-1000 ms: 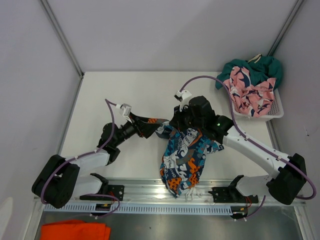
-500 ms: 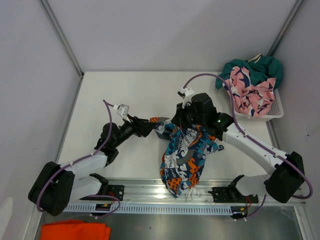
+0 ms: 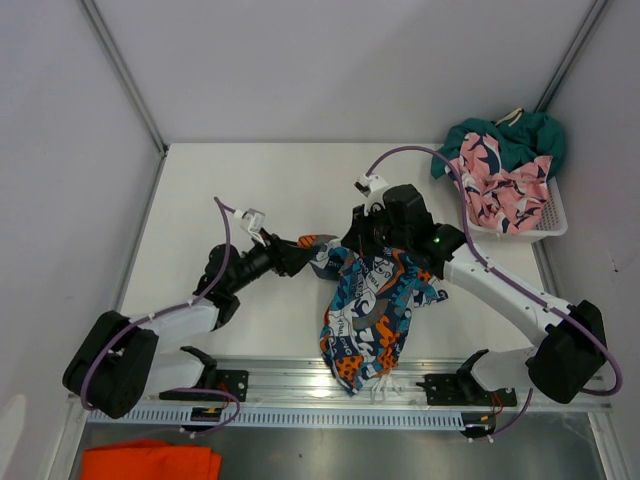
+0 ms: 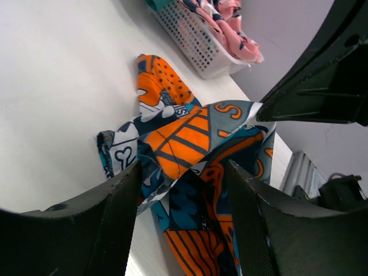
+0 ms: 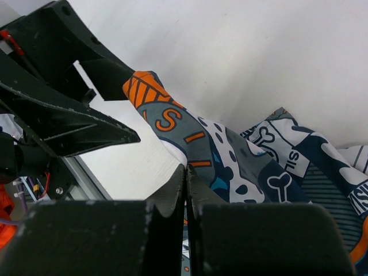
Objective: Fold and stack the shorts
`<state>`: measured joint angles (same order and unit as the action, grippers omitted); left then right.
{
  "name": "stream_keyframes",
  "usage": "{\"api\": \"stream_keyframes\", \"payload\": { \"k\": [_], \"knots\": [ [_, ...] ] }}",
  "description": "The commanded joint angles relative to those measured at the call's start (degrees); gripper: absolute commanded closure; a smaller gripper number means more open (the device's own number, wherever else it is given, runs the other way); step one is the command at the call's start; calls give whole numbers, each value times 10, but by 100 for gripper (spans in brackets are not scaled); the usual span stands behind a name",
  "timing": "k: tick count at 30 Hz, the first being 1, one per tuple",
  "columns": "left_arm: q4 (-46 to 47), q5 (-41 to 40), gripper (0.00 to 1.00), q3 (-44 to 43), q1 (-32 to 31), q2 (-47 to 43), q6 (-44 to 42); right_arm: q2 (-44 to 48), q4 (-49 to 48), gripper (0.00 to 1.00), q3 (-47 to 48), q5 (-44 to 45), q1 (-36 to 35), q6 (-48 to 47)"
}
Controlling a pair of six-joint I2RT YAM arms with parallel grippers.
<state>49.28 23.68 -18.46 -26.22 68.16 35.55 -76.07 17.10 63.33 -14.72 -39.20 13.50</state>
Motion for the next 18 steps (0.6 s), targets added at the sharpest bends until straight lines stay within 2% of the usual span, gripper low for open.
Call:
{"api": "stream_keyframes", "payload": {
  "k": [1, 3, 6, 9, 11, 12, 13, 15, 16, 17, 18],
  "knots": [
    [81, 56, 36, -22, 3, 30, 18, -3, -26, 100, 7, -18, 3, 7],
    [87, 58, 39, -30, 4, 41, 23, -4, -30, 100, 5, -21, 3, 8],
    [100, 69, 49, -29, 3, 44, 26, -5, -34, 100, 0, -25, 3, 11],
    [94, 68, 78, -30, 3, 36, 24, -5, -36, 100, -4, -26, 3, 12],
    [95, 68, 85, -29, 3, 29, 23, -7, -36, 100, -6, -29, 3, 11],
    [94, 69, 97, -28, 3, 27, 22, -7, -36, 100, -7, -32, 3, 11],
    [94, 70, 100, -27, 3, 23, 22, -10, -35, 100, -7, -36, 3, 9],
    [93, 78, 100, -27, 4, 12, 21, -13, -29, 100, -8, -38, 3, 7],
    [89, 77, 100, -27, 3, 7, 21, -15, -25, 95, -8, -37, 3, 7],
    [73, 67, 100, -27, 3, -2, 18, -15, -16, 83, -10, -34, 2, 10],
    [61, 60, 100, -30, 3, -7, 15, -14, -10, 56, -17, -25, 2, 14]
  ]
}}
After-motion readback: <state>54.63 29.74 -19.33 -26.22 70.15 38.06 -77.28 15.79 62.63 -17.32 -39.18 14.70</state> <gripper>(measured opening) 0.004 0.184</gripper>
